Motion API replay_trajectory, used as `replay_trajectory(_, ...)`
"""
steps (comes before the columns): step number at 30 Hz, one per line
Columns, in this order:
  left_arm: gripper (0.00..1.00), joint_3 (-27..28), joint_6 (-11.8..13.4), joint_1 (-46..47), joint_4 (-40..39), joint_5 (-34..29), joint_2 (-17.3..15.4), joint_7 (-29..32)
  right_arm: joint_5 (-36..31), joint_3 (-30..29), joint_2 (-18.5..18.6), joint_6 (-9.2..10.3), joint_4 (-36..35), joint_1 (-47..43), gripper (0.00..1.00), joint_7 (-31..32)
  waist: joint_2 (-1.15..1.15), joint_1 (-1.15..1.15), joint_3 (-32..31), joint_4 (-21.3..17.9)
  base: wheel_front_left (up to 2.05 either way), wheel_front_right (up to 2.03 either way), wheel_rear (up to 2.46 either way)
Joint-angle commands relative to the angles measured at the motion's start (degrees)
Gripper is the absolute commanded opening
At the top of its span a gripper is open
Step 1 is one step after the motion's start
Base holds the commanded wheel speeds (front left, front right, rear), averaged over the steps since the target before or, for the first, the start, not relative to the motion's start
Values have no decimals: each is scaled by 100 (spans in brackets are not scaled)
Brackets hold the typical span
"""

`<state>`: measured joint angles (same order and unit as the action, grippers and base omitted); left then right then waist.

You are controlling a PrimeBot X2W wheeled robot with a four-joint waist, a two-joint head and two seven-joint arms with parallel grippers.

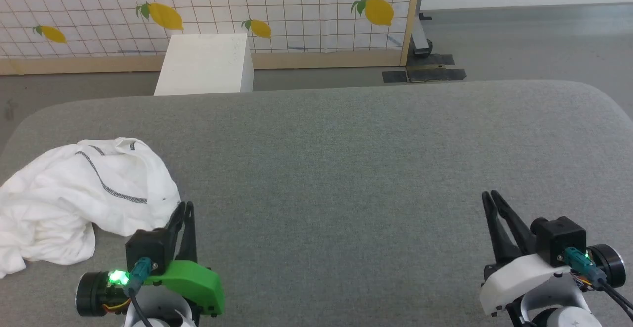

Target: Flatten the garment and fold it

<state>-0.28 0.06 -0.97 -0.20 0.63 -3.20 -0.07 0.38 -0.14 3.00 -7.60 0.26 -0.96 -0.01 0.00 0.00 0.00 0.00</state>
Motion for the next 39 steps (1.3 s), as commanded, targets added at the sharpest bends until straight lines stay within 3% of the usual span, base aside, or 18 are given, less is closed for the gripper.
replay_trajectory(1,100,-1,1,-3,0,4,0,-2,2,-2,0,0,1,-1,100,-2,0,0,0,0,0,0,0)
replay_trajectory(2,0,-6,1,-6,0,7,0,-3,3,-4,1,0,2,-1,0,-3,0,0,1,0,0,0,0)
replay_trajectory(3,100,-9,3,-8,0,11,0,-10,9,-11,1,0,4,-2,100,-10,0,0,1,0,0,0,0)
replay_trajectory(24,100,2,119,-91,-75,191,6,-257,112,-376,-1,2,71,-22,100,-259,0,0,39,56,0,0,0)
replay_trajectory(39,100,23,230,-143,-137,341,10,-435,96,-562,-3,3,100,9,100,-437,0,0,79,409,0,0,0)
